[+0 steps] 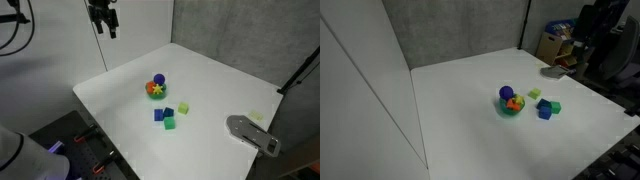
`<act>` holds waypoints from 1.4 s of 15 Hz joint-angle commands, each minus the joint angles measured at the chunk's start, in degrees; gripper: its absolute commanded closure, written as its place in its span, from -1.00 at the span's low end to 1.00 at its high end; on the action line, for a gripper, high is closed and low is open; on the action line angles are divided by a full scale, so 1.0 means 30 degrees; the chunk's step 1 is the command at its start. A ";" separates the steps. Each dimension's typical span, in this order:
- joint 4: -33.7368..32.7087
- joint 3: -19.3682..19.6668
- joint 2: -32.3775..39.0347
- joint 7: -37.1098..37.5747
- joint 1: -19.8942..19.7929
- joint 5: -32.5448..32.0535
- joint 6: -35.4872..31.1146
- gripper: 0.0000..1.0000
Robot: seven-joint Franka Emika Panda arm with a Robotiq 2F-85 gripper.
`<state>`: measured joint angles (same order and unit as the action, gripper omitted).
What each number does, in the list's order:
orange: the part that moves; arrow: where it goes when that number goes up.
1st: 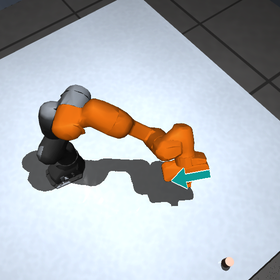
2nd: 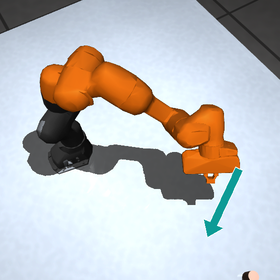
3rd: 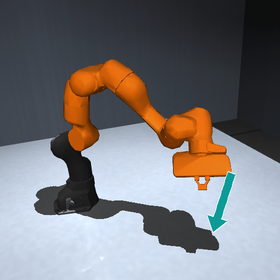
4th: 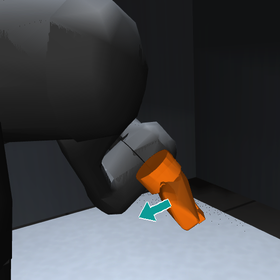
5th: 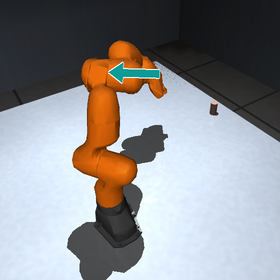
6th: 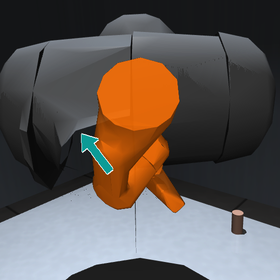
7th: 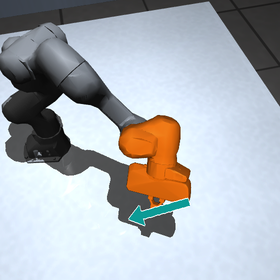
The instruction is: Pick up the yellow toy from the green bowl and put it on the left blue block
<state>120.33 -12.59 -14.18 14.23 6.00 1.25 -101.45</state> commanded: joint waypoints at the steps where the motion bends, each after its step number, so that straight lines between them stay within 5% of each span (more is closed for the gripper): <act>1: -0.0058 0.0199 0.0031 0.0055 0.0231 -0.0053 0.0054 -1.00; 13: -0.1153 0.1158 0.2240 -0.2563 0.0032 0.0214 -0.0337 -1.00; 21: -0.1531 0.2360 0.5616 -0.4039 -0.0389 -0.0166 -0.4167 -1.00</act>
<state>118.19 -6.41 -1.53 3.64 5.41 1.23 -111.01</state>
